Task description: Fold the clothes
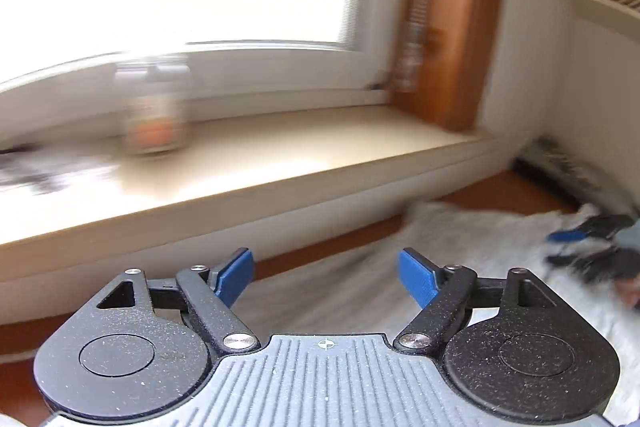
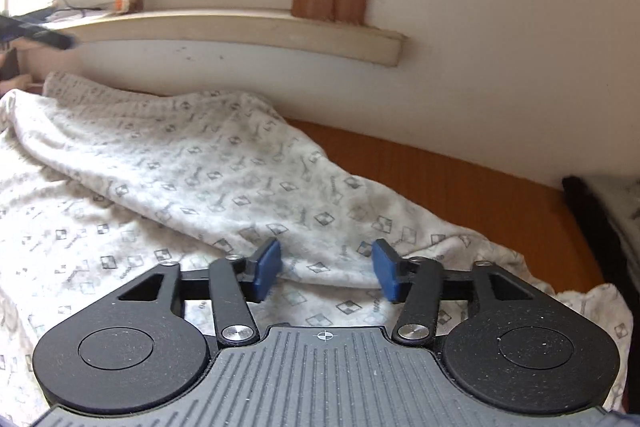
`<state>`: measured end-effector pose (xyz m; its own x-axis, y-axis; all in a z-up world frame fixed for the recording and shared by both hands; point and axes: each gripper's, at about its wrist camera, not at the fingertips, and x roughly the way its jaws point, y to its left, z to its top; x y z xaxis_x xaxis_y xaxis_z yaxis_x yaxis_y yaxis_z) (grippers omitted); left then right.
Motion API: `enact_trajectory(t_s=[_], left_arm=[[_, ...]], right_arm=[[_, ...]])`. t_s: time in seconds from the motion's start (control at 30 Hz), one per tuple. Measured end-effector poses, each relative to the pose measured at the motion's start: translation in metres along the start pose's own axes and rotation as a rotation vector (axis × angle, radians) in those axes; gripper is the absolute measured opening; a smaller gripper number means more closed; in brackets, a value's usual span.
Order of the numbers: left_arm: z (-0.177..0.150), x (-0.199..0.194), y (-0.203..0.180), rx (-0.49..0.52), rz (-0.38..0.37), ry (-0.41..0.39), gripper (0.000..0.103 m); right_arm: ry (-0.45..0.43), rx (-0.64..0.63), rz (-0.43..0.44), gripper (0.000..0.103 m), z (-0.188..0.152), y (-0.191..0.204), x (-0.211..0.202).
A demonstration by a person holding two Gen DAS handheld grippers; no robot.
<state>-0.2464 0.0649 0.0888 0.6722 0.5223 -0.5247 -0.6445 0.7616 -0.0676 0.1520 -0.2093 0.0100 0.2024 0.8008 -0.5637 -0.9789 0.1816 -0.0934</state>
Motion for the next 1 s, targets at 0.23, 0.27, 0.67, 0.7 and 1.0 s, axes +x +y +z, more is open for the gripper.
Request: enact_trajectory(t_s=[0.23,0.27,0.67,0.7,1.0], left_arm=[[-0.064,-0.055,0.071,-0.168,0.143,0.064,0.086],[-0.073,-0.057,0.074,-0.193,0.132,0.071,0.086],[-0.089,-0.050,0.047,-0.143,0.039,0.060,0.011],[-0.083,-0.053,0.048,-0.149,0.029,0.061,0.011],[-0.046,-0.116,0.060,-0.130,0.038,0.097,0.035]], right_arm=[[0.007,0.029,0.014,0.055,0.000,-0.004,0.004],[0.007,0.025,0.010,0.055,0.000,-0.003,0.005],[0.006,0.006,-0.028,0.063,0.001,-0.001,0.004],[0.006,0.008,-0.027,0.064,0.001,-0.001,0.004],[0.006,0.003,-0.031,0.069,0.000,0.000,0.006]])
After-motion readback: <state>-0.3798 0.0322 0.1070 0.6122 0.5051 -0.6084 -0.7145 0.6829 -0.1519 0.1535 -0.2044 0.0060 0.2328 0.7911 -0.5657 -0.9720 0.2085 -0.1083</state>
